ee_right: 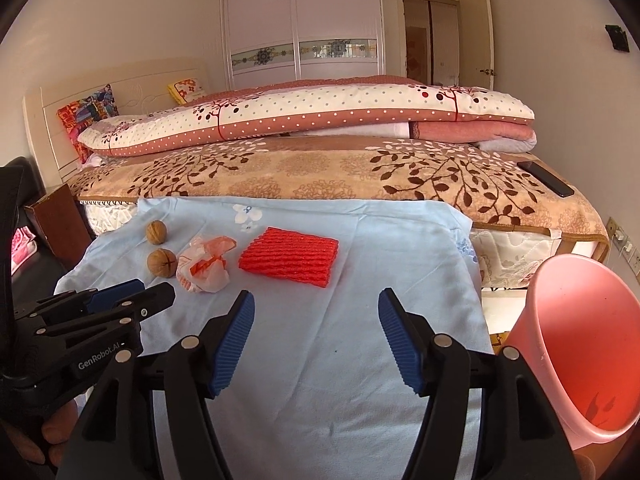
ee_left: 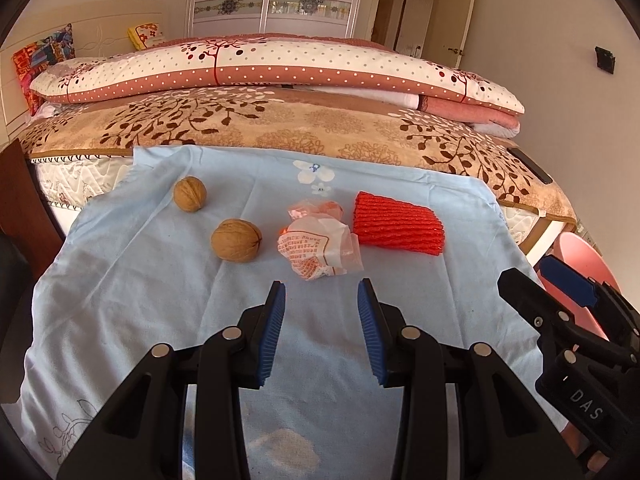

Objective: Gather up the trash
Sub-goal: 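Grasp the white snack wrapper with the left tool while the right tool grasps the red foam net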

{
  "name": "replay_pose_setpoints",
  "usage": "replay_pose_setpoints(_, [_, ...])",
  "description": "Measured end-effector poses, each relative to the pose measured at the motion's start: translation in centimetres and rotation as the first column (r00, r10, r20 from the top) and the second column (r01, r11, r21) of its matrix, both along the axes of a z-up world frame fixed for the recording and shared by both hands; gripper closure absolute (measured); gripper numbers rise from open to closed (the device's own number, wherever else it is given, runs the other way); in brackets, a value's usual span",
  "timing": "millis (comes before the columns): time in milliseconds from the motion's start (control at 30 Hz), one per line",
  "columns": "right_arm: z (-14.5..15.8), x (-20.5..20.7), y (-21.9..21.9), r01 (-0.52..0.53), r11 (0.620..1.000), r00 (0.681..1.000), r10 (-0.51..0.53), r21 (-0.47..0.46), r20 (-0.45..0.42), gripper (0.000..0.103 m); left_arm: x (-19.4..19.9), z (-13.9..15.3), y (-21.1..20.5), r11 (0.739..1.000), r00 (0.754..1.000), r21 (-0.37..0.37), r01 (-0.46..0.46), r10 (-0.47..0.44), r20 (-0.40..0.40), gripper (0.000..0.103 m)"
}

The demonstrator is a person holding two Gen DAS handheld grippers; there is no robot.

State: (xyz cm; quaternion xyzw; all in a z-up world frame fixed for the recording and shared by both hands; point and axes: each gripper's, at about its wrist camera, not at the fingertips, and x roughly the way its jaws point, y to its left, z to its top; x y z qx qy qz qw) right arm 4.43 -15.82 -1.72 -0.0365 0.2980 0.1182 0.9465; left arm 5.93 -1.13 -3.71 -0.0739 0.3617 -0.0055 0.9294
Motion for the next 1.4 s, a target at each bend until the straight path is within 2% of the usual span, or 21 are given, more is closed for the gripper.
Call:
replay_pose_setpoints(67, [-0.1,0.1,-0.1,-0.002,1.0,1.0,0.002,0.013,-0.011,0.039,0.2,0.0,0.6,1.0,1.0,0.002,-0.003,0.003,-0.005,0.065])
replay_pose_setpoints(200, [-0.4,0.5,-0.1,-0.01,1.0,0.999,0.011,0.018,-0.039,0.039,1.4,0.5,2.3,0.997,1.0,-0.081,0.006,-0.008,-0.025,0.065])
replay_pose_setpoints(400, [-0.8,0.7,0.3,-0.045,0.999,0.996,0.047,0.023,-0.07,0.039,3.0,1.8,2.4,0.982,1.0,-0.187,0.015,-0.019,-0.022,0.065])
replay_pose_setpoints(500, [-0.9,0.9,0.3,-0.043,0.999,0.995,0.045,0.026,-0.085,0.039,3.9,1.9,1.1,0.99,1.0,-0.142,0.016,-0.019,-0.022,0.065])
replay_pose_setpoints(633, [-1.0,1.1,0.1,-0.029,0.999,0.995,0.032,0.03,-0.093,0.039,5.1,0.9,0.3,0.996,0.998,-0.087,-0.016,0.01,-0.065,0.065])
replay_pose_setpoints(800, [-0.7,1.9,0.0,-0.044,0.999,0.995,0.046,0.015,-0.088,0.039,5.1,-1.2,1.2,0.995,0.991,-0.087,-0.049,0.038,-0.13,0.065])
replay_pose_setpoints(1067, [0.9,5.3,-0.2,-0.043,0.997,0.995,0.048,0.064,-0.085,0.039,4.4,-1.8,3.0,0.992,0.992,-0.114,-0.063,0.05,-0.112,0.066])
replay_pose_setpoints(1100, [1.0,5.9,-0.1,-0.043,0.997,0.995,0.049,0.07,-0.088,0.039,4.4,-1.7,3.1,0.992,0.993,-0.114,-0.061,0.049,-0.104,0.067])
replay_pose_setpoints(1167, [0.9,7.0,0.0,-0.04,0.996,0.994,0.048,0.083,-0.103,0.039,4.4,-1.6,3.2,0.992,0.995,-0.117,-0.048,0.037,-0.094,0.085])
replay_pose_setpoints(1233, [0.6,8.1,0.0,-0.038,0.994,0.991,0.051,0.104,-0.127,0.039,4.4,-1.6,3.3,0.992,0.996,-0.118,-0.04,0.03,-0.088,0.093])
replay_pose_setpoints(1400, [-0.7,10.2,0.2,-0.021,0.993,0.984,0.042,0.117,-0.175,0.037,4.2,-1.6,3.8,0.992,0.997,-0.123,-0.041,0.033,-0.071,0.099])
